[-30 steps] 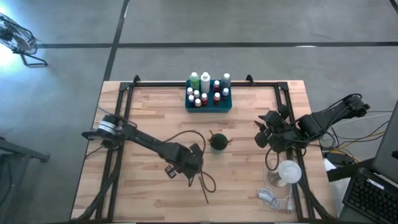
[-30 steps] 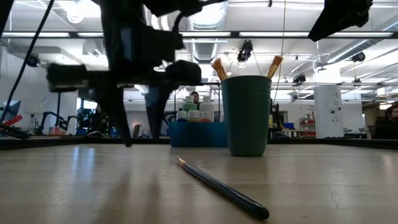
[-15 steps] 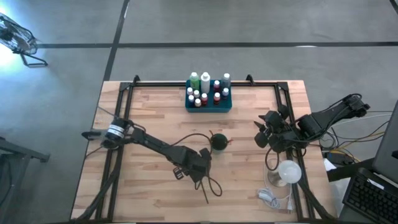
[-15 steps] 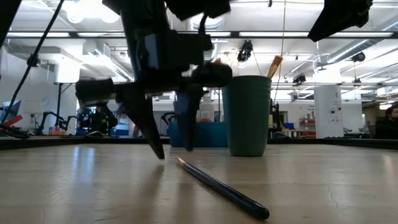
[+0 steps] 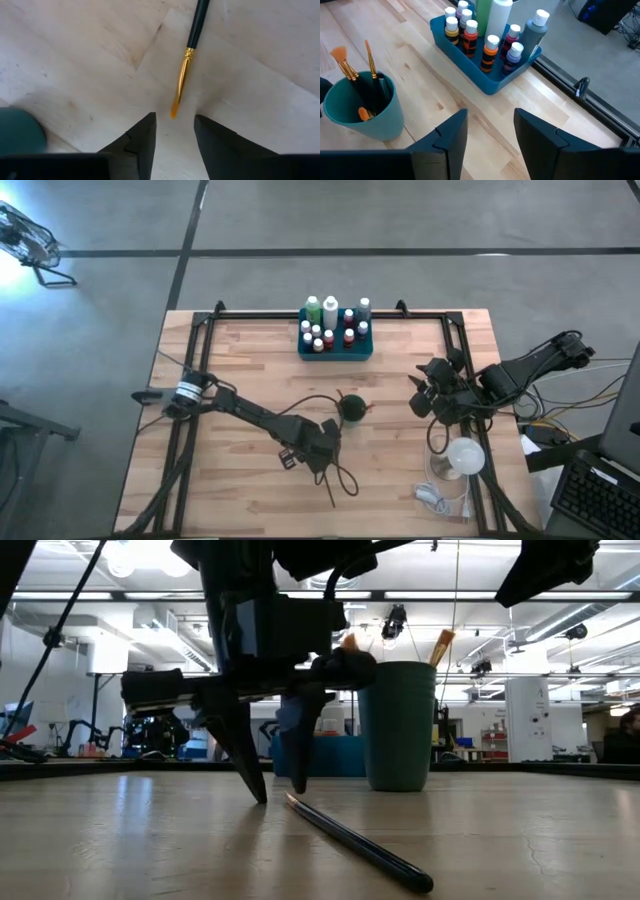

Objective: Pick & Place Paint Supplies
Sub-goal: Put the yellow paint brush into the green cup

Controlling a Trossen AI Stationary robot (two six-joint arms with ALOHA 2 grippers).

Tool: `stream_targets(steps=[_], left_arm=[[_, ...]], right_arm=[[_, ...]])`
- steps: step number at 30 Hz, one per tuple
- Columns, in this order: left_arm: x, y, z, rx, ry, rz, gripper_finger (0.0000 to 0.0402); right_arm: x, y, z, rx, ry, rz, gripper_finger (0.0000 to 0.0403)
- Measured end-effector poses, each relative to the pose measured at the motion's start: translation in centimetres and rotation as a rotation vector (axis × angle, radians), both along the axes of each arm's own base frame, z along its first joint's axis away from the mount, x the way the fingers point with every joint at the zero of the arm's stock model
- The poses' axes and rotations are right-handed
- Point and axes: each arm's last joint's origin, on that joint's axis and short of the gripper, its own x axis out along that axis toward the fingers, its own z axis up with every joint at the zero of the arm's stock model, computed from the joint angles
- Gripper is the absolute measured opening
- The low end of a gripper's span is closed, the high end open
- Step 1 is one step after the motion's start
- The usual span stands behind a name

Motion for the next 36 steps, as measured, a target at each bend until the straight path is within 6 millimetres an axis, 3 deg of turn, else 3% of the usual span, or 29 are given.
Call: stream_targets(steps=[6,21,36], left_arm=[[0.0,-0.2,0.0,-0.062,0.010,-0.018,0.0124],[0.5,-0.2,-0.1,-0.119,-0.012,-0.047,0.0124],[0.8,1.4,-0.2,-0.094,-0.004,-0.018,0.0124]], right_arm=[[0.0,0.0,0.0,0.002,-0.001,0.001,0.0132],[0.0,0.1,0.0,0.023,-0.002,0.004,0.0092],[0.1,0.1,0.0,0.031,-0.005,0.007,0.0128]])
